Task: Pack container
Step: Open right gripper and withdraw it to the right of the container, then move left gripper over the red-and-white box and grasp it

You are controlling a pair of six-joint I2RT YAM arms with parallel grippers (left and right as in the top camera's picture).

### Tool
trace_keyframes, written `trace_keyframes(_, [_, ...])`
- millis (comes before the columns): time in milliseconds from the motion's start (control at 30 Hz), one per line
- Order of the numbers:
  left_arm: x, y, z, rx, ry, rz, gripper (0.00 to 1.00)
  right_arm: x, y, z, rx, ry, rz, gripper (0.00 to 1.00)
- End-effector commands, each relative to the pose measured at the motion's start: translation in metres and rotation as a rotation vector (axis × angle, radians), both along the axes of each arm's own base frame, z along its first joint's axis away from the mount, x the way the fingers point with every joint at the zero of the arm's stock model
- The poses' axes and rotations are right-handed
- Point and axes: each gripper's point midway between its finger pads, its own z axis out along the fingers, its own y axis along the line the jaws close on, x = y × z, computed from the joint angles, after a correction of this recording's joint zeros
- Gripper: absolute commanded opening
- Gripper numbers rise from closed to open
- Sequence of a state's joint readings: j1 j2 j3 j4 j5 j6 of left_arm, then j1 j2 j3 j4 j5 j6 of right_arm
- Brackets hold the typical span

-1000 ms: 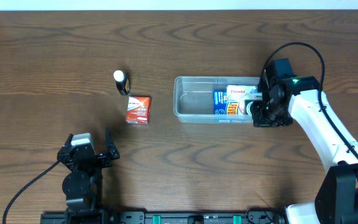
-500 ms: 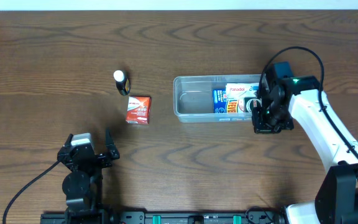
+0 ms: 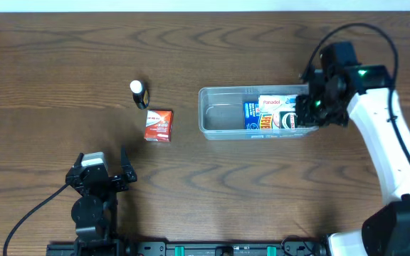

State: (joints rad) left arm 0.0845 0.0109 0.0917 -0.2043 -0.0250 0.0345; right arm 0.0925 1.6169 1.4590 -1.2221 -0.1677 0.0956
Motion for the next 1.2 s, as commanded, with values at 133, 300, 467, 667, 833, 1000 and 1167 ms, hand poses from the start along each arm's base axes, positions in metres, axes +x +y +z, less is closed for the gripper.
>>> trace_keyframes(133, [0.0,0.0,-0.014,0.008,0.029,-0.007,0.98,0.018,-0.116,0.028,-0.199,-0.082,-0.39,0.2])
trace_keyframes(300, [0.0,0.0,-0.014,0.008,0.029,-0.007,0.98,0.002,-0.176,0.028,-0.226,-0.063,-0.566,0.99])
trace_keyframes(467, [0.0,0.0,-0.014,0.008,0.03,-0.007,0.98,-0.011,-0.208,0.028,-0.226,-0.052,-0.665,0.99])
trace_keyframes(667, [0.0,0.0,-0.014,0.008,0.029,-0.007,0.98,-0.019,-0.223,0.028,-0.228,-0.047,-0.713,0.99])
trace_keyframes(833, [0.0,0.0,-0.014,0.008,0.029,-0.007,0.98,-0.019,-0.223,0.028,-0.228,-0.047,-0.713,0.99])
trace_keyframes(1000, [0.0,0.0,-0.014,0.008,0.03,-0.007,0.98,-0.019,-0.223,0.028,-0.228,-0.047,-0.713,0.99])
trace_keyframes(1167, [0.0,0.0,-0.014,0.008,0.029,-0.007,0.98,-0.019,-0.223,0.028,-0.228,-0.047,-0.713,0.99])
